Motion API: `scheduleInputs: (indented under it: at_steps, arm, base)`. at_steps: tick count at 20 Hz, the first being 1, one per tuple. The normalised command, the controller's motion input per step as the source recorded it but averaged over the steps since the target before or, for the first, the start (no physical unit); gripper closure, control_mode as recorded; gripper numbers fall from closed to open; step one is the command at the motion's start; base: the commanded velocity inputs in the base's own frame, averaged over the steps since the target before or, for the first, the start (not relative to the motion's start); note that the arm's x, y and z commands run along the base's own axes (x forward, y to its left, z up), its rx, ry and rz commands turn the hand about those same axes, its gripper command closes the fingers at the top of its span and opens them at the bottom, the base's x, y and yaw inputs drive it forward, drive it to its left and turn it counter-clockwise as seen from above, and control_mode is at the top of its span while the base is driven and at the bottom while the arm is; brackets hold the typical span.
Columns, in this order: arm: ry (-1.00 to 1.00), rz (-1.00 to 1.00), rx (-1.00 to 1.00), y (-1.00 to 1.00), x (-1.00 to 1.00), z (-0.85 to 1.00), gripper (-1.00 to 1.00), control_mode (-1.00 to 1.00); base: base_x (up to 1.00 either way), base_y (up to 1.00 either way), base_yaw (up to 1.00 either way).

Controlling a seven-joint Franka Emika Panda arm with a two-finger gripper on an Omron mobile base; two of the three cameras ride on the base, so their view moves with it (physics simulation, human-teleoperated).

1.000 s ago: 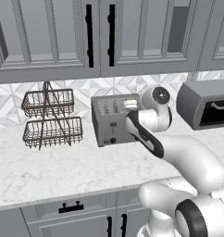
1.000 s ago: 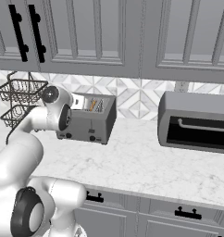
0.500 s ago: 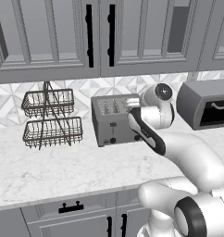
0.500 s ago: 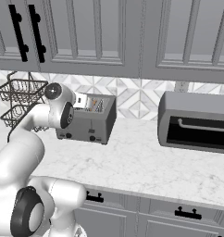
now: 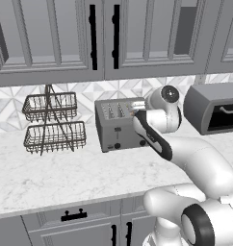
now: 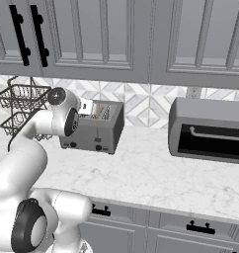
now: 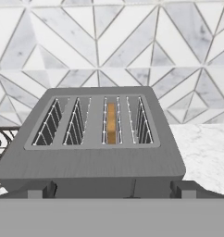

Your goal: Start the toaster. Once the lever pops up, take the bread to the plate on the dining counter.

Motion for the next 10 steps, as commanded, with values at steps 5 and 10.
scheduleInputs:
  at_steps: [5, 10]
  arm:
    - [0.00, 0.00, 0.00, 0.00, 0.00, 0.00, -1.00, -1.00]
    - [0.00, 0.00, 0.00, 0.00, 0.00, 0.00, -1.00, -1.00]
  base:
    - [0.00, 0.00, 0.00]
    - [0.00, 0.00, 0.00]
